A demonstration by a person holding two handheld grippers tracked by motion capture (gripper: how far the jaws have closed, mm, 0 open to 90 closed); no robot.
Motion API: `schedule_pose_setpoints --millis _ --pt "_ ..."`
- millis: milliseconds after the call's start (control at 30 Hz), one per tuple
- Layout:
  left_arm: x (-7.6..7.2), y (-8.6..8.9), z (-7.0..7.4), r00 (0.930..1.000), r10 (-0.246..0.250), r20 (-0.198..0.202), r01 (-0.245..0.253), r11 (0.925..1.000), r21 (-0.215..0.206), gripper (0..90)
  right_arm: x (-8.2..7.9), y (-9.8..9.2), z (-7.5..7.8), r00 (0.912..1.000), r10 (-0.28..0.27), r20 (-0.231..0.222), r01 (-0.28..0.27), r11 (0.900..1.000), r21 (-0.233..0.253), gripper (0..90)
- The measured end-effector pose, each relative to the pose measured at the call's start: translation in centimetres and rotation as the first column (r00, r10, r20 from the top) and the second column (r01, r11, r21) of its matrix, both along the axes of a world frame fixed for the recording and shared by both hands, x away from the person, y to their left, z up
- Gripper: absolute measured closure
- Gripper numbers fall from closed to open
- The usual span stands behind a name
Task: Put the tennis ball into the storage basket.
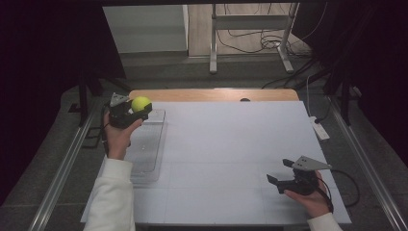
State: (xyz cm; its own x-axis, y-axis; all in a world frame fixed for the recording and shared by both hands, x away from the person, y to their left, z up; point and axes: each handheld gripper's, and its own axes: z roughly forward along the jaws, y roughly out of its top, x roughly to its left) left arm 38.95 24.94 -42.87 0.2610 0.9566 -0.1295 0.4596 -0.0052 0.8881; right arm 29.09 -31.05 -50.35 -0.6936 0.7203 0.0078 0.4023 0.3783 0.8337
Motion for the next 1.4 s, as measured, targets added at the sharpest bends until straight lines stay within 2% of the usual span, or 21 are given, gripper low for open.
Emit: schedule_pose_setpoints --millis 100,200,400,567,867,1400 --pt "0.1 0.1 -0.1 1.0000 0.006 -0.007 -0.006 1.0000 0.002 26.7 0.0 0.0 0.0 1.0000 0.001 0.000 -0.001 1.000 0.001 11.9" --pt "0.5 0.5 -0.5 0.9992 0.024 -0.033 -0.024 0.9997 -0.002 26.6 0.0 0.0 0.0 1.0000 0.003 0.002 -0.003 1.000 0.004 11.9" --pt "1.1 0.9 -1.2 0.9968 0.033 -0.072 -0.032 0.9993 0.019 26.6 0.0 0.0 0.0 1.0000 0.003 0.001 -0.003 1.000 0.004 11.9" --pt "1.6 1.4 -1.7 0.9939 0.041 -0.102 -0.040 0.9991 0.016 26.6 0.0 0.0 0.0 1.0000 0.004 0.001 -0.004 1.000 0.005 11.9" --pt "2.4 1.8 -2.6 0.9862 0.043 -0.160 -0.042 0.9991 0.012 26.6 0.0 0.0 0.0 1.0000 0.003 0.001 -0.003 1.000 0.006 11.9" --pt "3.2 2.2 -4.0 0.9704 0.047 -0.237 -0.036 0.9981 0.050 26.6 0.0 0.0 0.0 1.0000 0.000 0.001 0.000 1.000 0.005 11.9"
